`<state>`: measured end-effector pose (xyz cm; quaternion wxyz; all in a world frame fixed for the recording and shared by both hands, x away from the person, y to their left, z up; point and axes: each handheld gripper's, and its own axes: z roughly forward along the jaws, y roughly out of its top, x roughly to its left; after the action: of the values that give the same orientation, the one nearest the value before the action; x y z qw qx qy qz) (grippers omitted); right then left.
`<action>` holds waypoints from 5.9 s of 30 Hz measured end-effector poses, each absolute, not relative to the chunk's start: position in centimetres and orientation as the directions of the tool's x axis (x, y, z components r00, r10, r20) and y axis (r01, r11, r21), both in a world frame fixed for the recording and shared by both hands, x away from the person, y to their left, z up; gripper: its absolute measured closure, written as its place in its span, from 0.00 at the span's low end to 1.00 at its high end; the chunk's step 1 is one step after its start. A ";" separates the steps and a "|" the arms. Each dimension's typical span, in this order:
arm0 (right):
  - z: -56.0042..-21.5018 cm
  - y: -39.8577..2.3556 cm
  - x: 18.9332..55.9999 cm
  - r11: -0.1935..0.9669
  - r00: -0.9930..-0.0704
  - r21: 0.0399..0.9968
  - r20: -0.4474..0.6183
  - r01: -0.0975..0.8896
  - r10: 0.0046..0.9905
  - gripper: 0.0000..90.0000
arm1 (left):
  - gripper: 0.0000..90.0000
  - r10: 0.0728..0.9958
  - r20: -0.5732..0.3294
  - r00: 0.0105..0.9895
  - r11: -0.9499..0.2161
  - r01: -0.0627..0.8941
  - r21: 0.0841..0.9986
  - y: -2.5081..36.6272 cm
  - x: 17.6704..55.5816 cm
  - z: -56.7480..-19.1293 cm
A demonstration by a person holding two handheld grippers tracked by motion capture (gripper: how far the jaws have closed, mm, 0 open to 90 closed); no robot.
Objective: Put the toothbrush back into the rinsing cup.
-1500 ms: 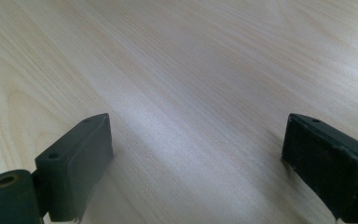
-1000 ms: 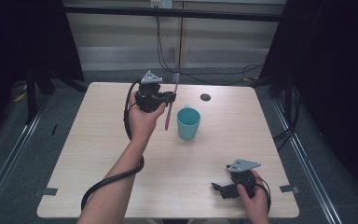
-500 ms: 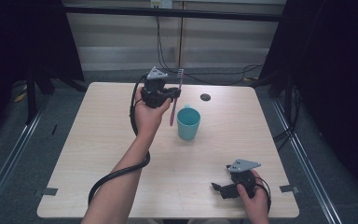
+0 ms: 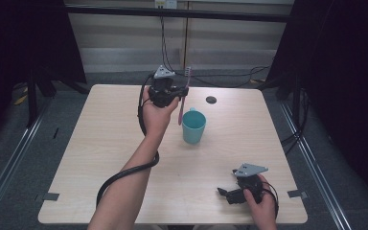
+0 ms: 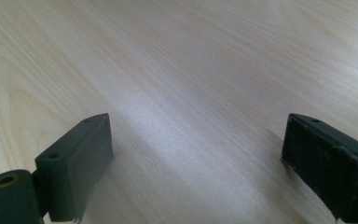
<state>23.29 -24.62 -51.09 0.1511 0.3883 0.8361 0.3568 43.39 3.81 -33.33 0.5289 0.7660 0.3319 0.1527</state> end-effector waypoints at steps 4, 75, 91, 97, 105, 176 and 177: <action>-51.1 -24.6 23.3 0.444 -0.655 0.714 0.026 0.541 0.756 0.09 | 0.89 0.670 -0.114 0.734 -0.220 0.342 0.914 3.6 43.5 -33.3; -51.1 -24.6 23.3 0.448 -0.660 0.716 0.025 0.536 0.751 0.09 | 0.89 0.685 -0.074 0.725 -0.225 0.307 0.925 -0.6 45.2 -36.9; -51.1 -24.6 23.3 0.450 -0.664 0.716 0.025 0.534 0.747 0.09 | 0.89 0.688 -0.091 0.720 -0.237 0.341 0.910 -0.2 44.9 -39.6; -51.1 -24.6 23.3 0.449 -0.664 0.716 0.026 0.534 0.747 0.09 | 0.88 0.689 -0.089 0.719 -0.250 0.351 0.902 0.1 44.4 -40.6; -51.1 -24.6 23.3 0.452 -0.666 0.716 0.024 0.532 0.746 0.09 | 0.88 0.688 -0.108 0.718 -0.256 0.379 0.889 0.4 44.2 -41.6; -51.1 -24.5 23.4 0.456 -0.669 0.715 0.023 0.531 0.743 0.09 | 0.18 0.707 -0.164 0.688 -0.249 0.458 0.853 3.3 41.4 -42.6; -51.1 -24.5 23.4 0.455 -0.670 0.716 0.025 0.530 0.742 0.09 | 0.18 0.703 -0.162 0.693 -0.253 0.456 0.853 3.4 41.4 -42.6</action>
<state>23.42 -24.55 -51.11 0.1472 0.3784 0.8401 0.3596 41.38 3.37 -42.61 0.4858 0.7814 0.3706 0.1270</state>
